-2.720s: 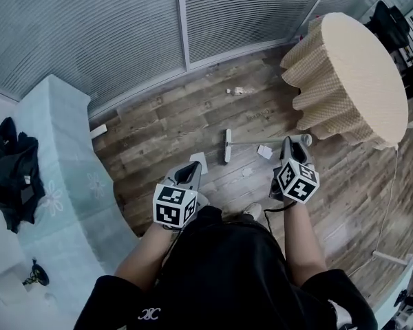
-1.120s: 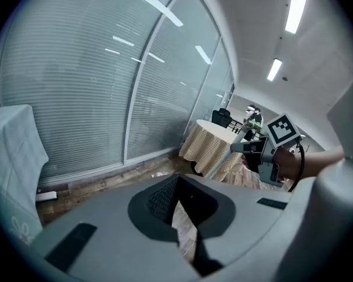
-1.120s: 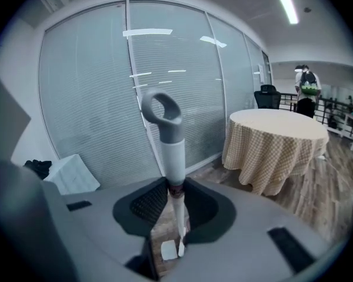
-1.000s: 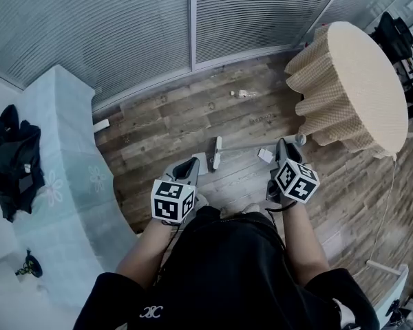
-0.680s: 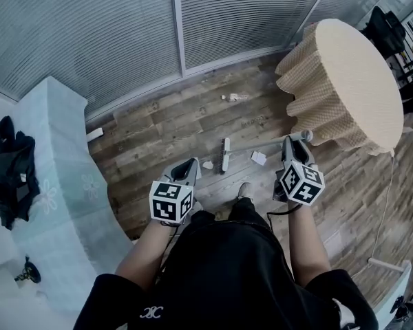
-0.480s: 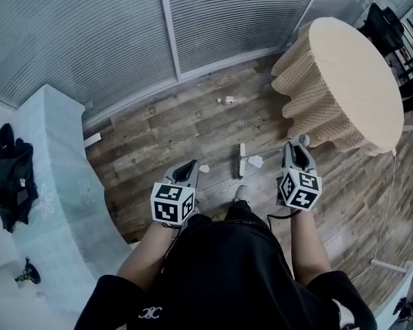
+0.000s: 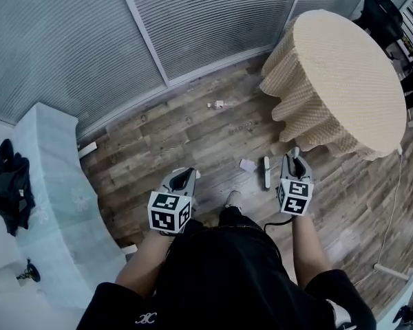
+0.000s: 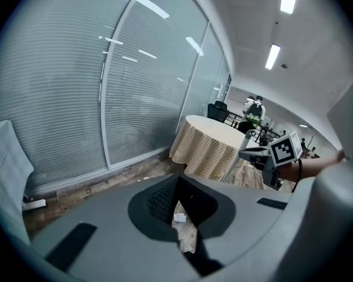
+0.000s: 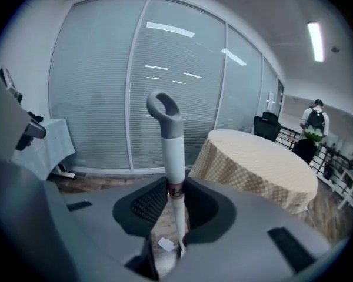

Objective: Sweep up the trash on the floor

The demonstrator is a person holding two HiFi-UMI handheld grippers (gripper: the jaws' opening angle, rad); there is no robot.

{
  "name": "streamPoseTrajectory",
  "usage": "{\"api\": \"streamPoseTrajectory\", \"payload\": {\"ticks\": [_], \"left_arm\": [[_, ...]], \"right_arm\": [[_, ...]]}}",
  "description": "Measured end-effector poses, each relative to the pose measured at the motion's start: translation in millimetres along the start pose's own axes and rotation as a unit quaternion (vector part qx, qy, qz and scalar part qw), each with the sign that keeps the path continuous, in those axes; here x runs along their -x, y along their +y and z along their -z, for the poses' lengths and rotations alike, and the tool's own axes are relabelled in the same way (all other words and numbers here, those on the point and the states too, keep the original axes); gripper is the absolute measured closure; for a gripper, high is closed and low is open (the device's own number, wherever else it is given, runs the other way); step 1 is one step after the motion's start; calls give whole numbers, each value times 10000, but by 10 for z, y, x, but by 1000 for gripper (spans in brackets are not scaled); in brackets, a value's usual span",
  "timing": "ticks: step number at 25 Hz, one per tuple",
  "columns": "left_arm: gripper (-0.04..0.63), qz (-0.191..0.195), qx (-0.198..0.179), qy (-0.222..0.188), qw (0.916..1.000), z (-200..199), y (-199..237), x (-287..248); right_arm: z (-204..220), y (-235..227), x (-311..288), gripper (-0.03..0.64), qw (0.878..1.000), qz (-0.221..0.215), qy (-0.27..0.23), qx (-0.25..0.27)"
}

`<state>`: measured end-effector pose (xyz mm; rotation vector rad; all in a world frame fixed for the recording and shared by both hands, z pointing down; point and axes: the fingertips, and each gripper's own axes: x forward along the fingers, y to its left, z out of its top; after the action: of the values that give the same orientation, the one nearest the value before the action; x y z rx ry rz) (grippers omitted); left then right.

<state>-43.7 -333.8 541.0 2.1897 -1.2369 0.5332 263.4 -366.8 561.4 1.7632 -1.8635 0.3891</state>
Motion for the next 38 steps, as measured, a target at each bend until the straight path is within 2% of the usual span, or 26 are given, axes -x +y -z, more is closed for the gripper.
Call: {"api": "streamPoseTrajectory", "payload": {"ticks": [5, 9, 13, 17, 23, 29, 38], "left_arm": [[600, -345, 366, 32, 9987, 114, -64, 21], [600, -510, 509, 70, 9974, 257, -7, 140], [600, -689, 738, -32, 9949, 328, 256, 340], [600, -888, 941, -169, 9914, 396, 556, 565], [600, -1134, 1162, -401, 9859, 456, 960, 865], [600, -1247, 1314, -585, 9817, 534, 1282, 1130], [600, -1466, 1594, -950, 9716, 559, 1721, 1371]], "right_arm": [[63, 188, -166, 518, 9967, -668, 116, 453], [36, 540, -220, 518, 9931, -1035, 240, 496], [-87, 1001, -187, 518, 9899, -1294, 166, 550], [-203, 1511, -151, 518, 9819, -1694, 77, 837], [-369, 2212, -116, 518, 9715, -2200, 61, 883], [-567, 2737, -185, 518, 9670, -2406, 27, 835], [-1212, 3162, -225, 518, 9611, -2591, -424, 855]]}}
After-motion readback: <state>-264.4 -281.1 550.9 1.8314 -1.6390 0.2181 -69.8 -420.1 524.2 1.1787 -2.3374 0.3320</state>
